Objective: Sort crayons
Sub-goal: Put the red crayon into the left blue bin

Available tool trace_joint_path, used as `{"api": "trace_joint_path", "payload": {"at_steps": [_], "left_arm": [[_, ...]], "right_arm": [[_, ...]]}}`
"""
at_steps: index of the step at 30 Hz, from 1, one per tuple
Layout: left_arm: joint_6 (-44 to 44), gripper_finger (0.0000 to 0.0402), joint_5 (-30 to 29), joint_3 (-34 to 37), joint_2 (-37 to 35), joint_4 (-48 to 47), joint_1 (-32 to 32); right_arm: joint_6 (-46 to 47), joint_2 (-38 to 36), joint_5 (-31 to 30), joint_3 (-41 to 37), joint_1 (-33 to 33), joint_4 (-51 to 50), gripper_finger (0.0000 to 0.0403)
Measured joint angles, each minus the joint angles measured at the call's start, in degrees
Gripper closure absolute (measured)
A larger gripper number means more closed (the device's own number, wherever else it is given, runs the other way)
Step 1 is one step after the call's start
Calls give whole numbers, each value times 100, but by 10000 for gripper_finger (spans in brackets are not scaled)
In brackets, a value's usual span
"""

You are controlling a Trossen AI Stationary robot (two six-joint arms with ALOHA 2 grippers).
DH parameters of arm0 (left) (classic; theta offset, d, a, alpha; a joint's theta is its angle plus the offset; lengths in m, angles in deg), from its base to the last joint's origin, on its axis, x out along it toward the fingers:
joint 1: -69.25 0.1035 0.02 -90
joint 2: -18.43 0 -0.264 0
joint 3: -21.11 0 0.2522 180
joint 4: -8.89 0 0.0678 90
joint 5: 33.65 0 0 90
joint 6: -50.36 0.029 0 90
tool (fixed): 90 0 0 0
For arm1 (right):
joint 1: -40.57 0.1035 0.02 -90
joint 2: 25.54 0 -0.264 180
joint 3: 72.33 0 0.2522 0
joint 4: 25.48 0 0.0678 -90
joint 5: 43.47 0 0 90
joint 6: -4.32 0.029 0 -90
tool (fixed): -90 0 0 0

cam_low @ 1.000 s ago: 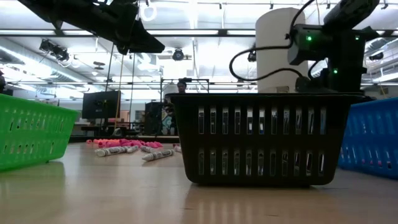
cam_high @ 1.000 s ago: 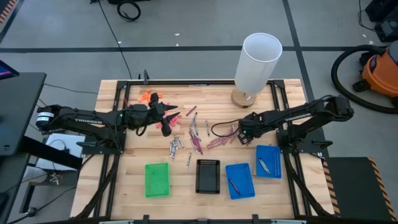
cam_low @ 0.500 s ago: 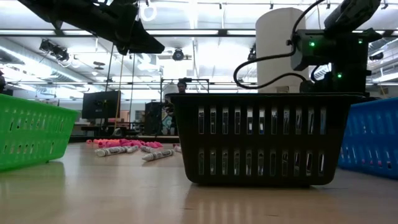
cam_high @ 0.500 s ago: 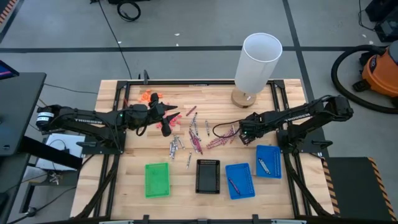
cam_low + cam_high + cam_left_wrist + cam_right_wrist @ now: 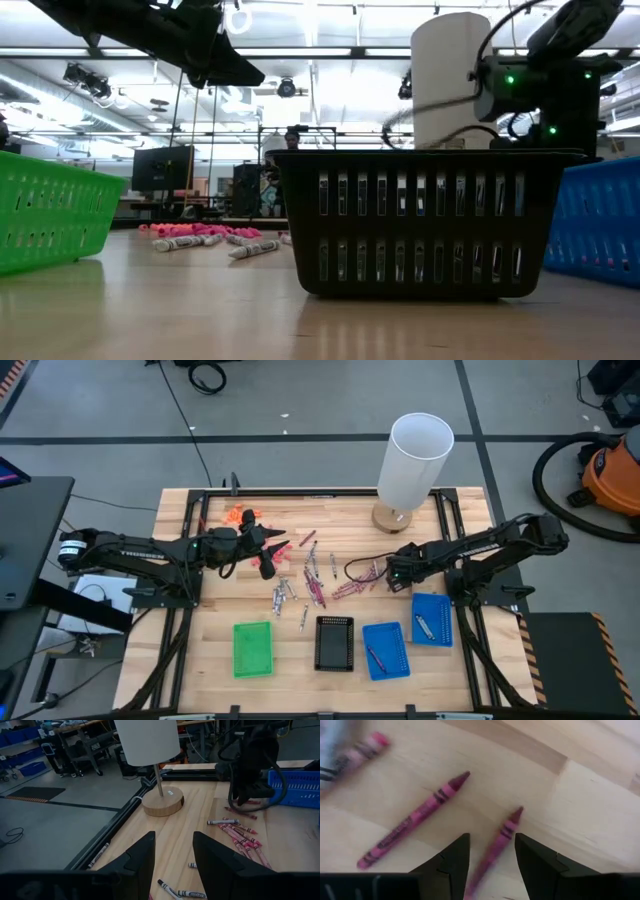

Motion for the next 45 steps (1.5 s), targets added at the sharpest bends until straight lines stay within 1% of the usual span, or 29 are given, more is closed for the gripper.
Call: {"api": "trace_joint_path", "payload": {"at_steps": [9,13,17,23,26,30,35,40,45], "left_arm": [[-25,257,0,-1,0,0,0],[-33,257,0,-2,0,0,2],[-33,257,0,-1,0,0,2],[-35,257,0,-2,0,0,0],[-37,257,0,-2,0,0,2],[-37,257,0,-2,0,0,2],[12,257,2,-2,0,-35,2],[164,257,0,-2,0,-21,10],[285,257,-2,1,0,295,19]], "right_arm": [[-54,-1,123,-48,0,102,236],[-187,0,144,-48,0,109,247],[-217,4,172,-50,0,165,283],[-467,6,263,-58,0,419,360],[-570,-14,252,-65,0,550,385],[-775,7,346,186,4,702,385],[-1189,6,640,679,145,706,368],[-1596,4,916,1153,504,797,369],[-1755,-105,1121,1340,974,1425,368]]}}
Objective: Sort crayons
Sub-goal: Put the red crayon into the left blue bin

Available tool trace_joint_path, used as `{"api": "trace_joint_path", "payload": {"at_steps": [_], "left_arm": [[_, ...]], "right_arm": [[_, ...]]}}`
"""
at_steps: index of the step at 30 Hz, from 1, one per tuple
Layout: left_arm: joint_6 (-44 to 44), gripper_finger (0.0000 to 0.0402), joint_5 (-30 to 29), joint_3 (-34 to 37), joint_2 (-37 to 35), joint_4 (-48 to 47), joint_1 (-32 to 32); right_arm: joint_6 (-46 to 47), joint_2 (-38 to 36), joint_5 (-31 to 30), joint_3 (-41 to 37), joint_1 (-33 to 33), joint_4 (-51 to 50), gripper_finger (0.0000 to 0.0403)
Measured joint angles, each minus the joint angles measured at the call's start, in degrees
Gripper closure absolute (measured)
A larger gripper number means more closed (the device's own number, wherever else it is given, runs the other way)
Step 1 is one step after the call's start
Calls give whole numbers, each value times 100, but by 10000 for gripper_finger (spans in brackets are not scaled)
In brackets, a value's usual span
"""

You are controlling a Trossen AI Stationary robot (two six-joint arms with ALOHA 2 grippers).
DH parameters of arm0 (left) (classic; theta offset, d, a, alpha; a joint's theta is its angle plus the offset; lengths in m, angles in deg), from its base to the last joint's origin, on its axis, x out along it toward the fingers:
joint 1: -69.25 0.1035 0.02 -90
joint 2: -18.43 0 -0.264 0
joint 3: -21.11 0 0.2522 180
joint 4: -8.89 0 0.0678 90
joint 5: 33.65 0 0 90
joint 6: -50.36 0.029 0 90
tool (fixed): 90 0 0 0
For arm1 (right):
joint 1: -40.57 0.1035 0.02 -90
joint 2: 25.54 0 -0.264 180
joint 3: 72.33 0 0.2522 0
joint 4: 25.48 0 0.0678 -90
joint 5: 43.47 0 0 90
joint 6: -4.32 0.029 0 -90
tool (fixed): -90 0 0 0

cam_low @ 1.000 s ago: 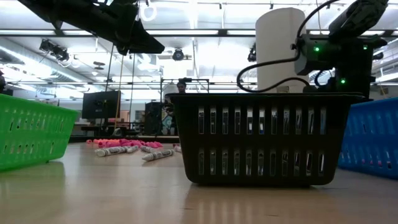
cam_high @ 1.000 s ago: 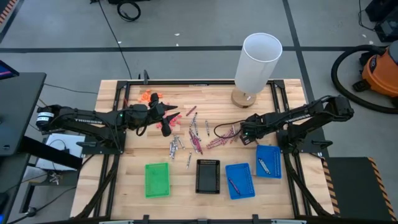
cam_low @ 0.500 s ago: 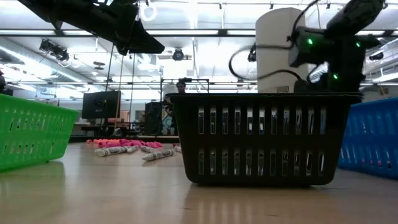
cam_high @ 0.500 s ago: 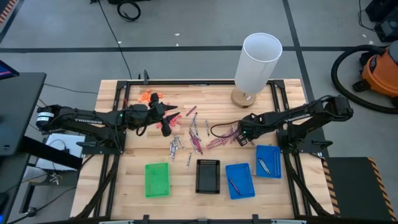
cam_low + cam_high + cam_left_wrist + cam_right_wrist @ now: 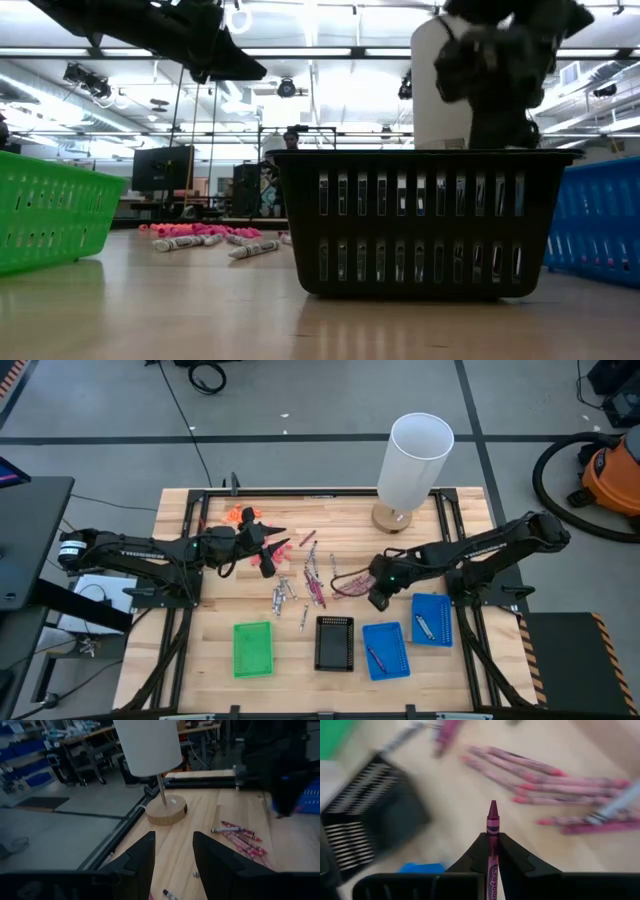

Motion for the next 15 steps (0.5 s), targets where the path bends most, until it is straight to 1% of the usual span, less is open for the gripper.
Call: {"api": "trace_joint_path", "payload": {"at_steps": [3,7,10,15], "left_arm": [[-6,257,2,-2,0,31,0],[-155,257,1,-2,0,10,-8],[-179,257,2,-1,0,-45,-15],[-296,257,2,-2,0,-65,-17]], "right_arm": [[69,-42,-5,0,284,350,368],[388,-28,-151,-11,724,719,368],[807,-24,-351,-62,1112,1003,368],[1784,42,-750,-66,1833,1041,367]]}}
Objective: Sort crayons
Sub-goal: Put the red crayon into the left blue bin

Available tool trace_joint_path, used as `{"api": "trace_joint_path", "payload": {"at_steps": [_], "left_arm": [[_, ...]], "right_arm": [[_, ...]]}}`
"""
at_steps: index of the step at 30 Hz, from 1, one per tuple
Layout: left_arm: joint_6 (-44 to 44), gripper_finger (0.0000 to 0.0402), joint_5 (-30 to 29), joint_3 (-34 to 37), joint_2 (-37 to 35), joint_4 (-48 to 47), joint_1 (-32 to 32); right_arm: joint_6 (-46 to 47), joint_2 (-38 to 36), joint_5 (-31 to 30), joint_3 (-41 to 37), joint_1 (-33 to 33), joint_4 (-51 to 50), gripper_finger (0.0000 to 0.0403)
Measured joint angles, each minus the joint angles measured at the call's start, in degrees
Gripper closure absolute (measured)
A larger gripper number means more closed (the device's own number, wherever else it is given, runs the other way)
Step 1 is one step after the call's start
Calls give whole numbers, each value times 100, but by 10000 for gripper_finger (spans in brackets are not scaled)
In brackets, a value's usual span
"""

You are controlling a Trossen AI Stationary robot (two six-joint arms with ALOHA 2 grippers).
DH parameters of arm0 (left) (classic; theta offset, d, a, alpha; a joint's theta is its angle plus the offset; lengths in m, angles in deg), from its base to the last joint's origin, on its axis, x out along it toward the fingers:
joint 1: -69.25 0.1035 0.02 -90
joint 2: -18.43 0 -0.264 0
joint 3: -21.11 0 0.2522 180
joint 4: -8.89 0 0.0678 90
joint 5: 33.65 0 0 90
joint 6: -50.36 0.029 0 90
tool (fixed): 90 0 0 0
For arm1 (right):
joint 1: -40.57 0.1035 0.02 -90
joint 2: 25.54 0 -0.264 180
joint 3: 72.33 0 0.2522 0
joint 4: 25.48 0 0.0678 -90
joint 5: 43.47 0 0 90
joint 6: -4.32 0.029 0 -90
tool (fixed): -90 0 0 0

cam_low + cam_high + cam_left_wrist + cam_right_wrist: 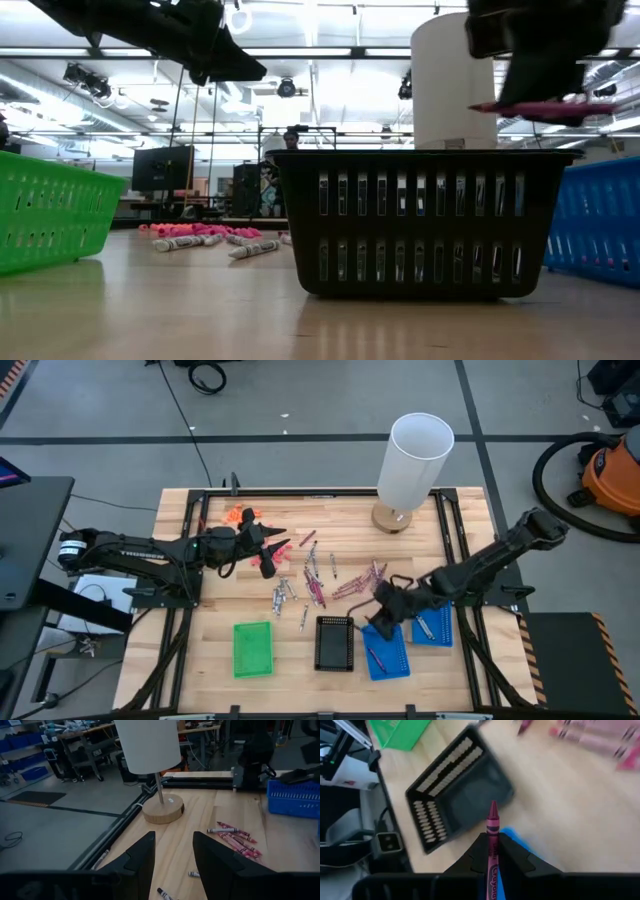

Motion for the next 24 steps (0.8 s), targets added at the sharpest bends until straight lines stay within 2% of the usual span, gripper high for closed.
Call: {"api": "trace_joint_path", "payload": {"at_steps": [5,9,13,17,24], "left_arm": [[-163,257,0,2,0,-35,0],[-180,257,0,1,0,-52,0],[-181,257,0,1,0,-52,0],[-182,257,25,1,0,-58,0],[-234,257,289,0,0,-98,-4]], "right_arm": [[1020,546,-36,34,627,89,367],[1469,1145,-12,307,861,99,367],[1542,1649,36,688,953,-62,367],[1610,2007,53,1018,987,-658,367],[1600,2125,92,1108,976,-963,351]]}}
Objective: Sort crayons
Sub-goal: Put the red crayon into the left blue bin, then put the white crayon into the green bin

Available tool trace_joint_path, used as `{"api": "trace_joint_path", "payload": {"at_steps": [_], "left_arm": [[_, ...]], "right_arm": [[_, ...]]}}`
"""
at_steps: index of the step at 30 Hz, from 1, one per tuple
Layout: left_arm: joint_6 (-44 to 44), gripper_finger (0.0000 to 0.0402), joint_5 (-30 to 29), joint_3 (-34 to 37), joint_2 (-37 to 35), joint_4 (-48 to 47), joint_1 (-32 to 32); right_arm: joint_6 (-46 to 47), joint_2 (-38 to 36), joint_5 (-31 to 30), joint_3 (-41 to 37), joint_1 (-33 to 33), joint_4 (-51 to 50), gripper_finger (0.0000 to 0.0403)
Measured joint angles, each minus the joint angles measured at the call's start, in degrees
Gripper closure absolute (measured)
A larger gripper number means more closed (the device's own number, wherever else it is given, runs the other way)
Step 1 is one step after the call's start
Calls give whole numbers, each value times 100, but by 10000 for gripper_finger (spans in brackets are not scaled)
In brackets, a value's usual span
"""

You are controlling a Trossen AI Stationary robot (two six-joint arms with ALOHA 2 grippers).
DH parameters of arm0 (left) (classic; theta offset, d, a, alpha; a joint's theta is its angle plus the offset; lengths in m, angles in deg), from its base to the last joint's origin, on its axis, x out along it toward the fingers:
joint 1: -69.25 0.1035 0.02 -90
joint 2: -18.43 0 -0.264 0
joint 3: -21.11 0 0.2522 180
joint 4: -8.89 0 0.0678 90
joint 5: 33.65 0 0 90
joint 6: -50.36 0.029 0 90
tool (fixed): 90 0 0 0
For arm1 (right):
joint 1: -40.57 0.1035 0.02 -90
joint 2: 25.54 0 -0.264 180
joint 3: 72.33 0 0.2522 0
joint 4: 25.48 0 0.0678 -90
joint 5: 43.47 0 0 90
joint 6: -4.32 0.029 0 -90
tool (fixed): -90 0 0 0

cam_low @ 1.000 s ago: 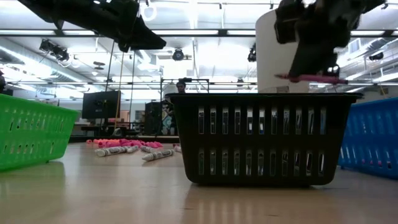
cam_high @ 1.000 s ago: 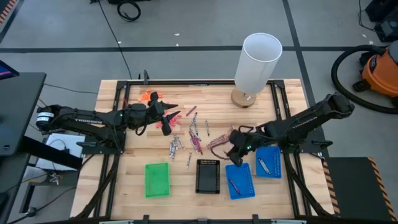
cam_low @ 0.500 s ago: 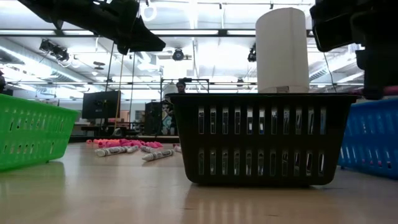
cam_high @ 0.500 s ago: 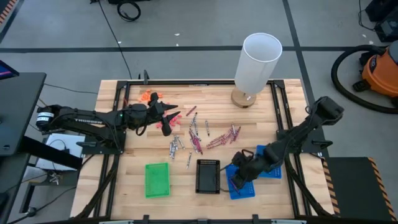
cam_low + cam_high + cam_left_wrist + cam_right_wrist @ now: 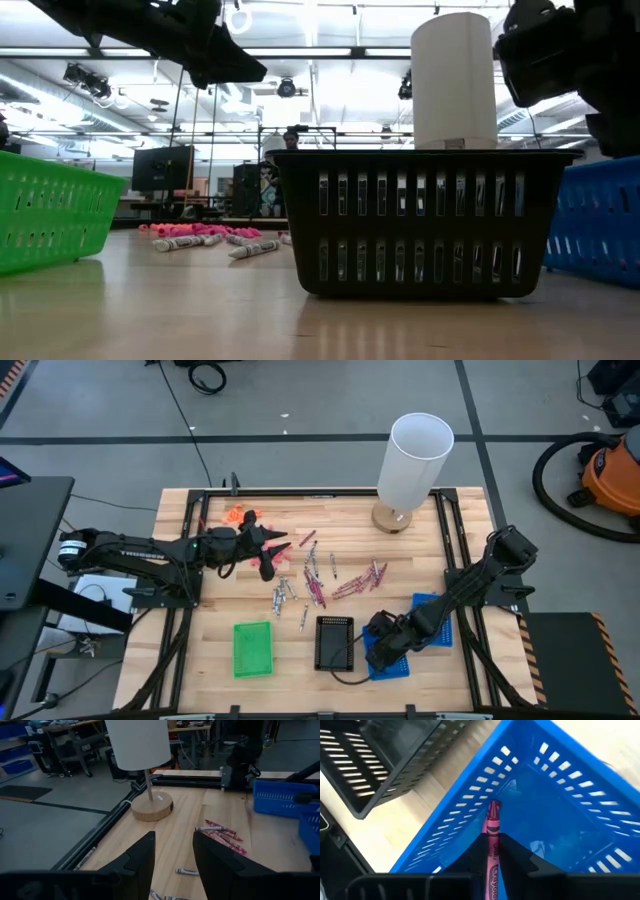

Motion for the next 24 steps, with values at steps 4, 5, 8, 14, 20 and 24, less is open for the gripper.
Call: {"api": "trace_joint_path", "payload": {"at_steps": [4,5,8,14,20,24], "left_arm": [[13,257,3,2,0,-2,0],[13,257,4,0,0,-1,0],[14,257,18,1,0,-20,0],[17,257,20,1,0,-38,1],[-127,257,20,0,0,-46,2],[-223,257,20,2,0,-116,2]], "right_arm": [[-12,-46,-1,0,-7,-64,331],[-13,-45,5,0,-7,-95,326],[-17,-45,67,0,-16,-97,317],[-21,-311,139,-2,-66,-225,315],[-195,-935,-147,-2,-108,-531,316],[-349,-1334,-574,-2,-195,-877,316]]}}
